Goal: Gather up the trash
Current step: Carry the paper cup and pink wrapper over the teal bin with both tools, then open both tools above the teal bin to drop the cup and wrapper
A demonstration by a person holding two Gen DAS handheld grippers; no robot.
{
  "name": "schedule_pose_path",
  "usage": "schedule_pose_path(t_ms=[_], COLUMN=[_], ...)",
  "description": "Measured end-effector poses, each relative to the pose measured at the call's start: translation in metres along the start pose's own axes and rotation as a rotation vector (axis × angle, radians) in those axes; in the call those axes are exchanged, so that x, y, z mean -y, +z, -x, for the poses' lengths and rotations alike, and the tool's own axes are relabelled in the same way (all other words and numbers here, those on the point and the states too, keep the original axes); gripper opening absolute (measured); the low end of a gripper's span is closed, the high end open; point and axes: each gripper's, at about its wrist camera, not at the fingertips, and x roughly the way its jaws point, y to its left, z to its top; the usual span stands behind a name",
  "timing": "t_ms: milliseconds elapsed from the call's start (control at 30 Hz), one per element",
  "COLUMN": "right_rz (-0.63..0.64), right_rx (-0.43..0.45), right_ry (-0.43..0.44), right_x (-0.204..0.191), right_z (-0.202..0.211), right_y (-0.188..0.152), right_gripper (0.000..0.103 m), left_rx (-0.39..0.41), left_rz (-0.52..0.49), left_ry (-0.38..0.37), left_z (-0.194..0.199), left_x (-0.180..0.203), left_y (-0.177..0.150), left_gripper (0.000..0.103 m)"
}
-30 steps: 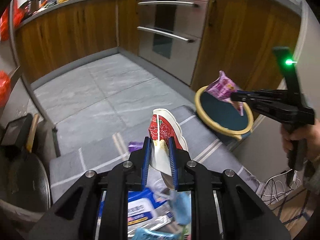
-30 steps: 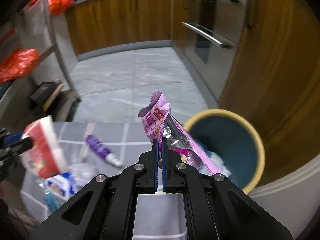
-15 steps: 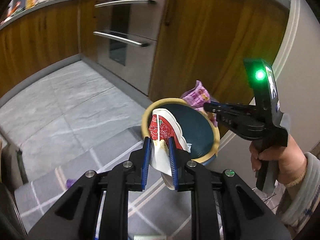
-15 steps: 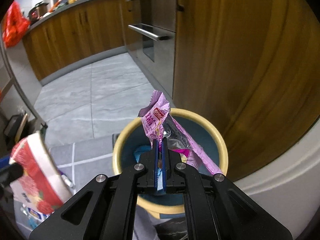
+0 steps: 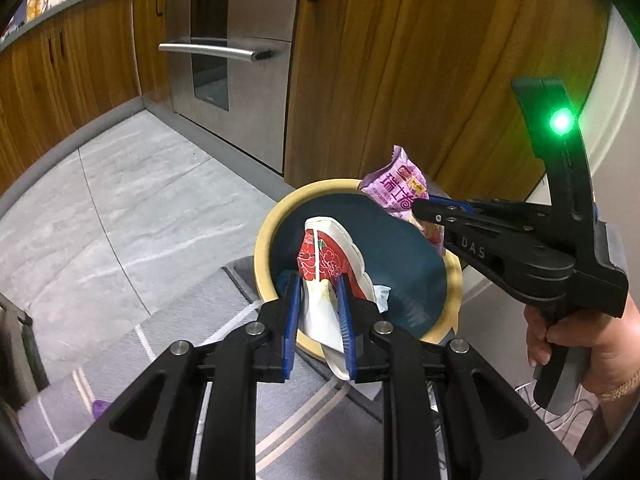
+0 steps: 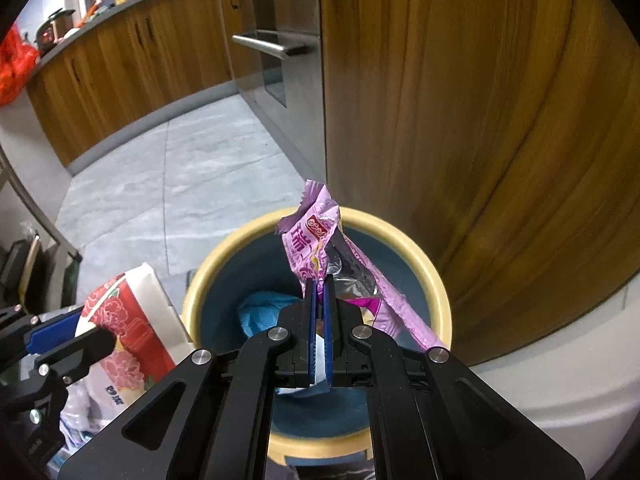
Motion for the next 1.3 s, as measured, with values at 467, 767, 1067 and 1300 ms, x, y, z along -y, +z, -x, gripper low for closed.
schedule_pose_path(t_ms=[467,767,1067,1300], right_rz=[-0.029,-0.035,-0.040,-0.045], right_rx=[-0.046,-0.035,-0.035,-0.031], right_ry=[-0.004,-0.007,-0.023,-0.027], right_x=[0.009,0.010,0.014,0.016], right_z=[-0.024,-0.026,-0.024,-0.024], right_y=[-0.002,-0.001,-0.003,-0.003], right_gripper=[0.004,0.004,0.009,0.019], left_rx=[-0.030,-0.024,-0.022,-0.019], left_rz=[-0.077,-0.052,-0.070,-0.073], left_ry=[0.028,0.034,0.029,0.040], left_z=[-0.043,-0.048,-0.048,-0.044], left_x=[0.001,-0.008,-0.003,-0.006], left_y=[0.010,0.020,0.018,0.019], left_gripper=[0.018,0.019,0.019,0.020])
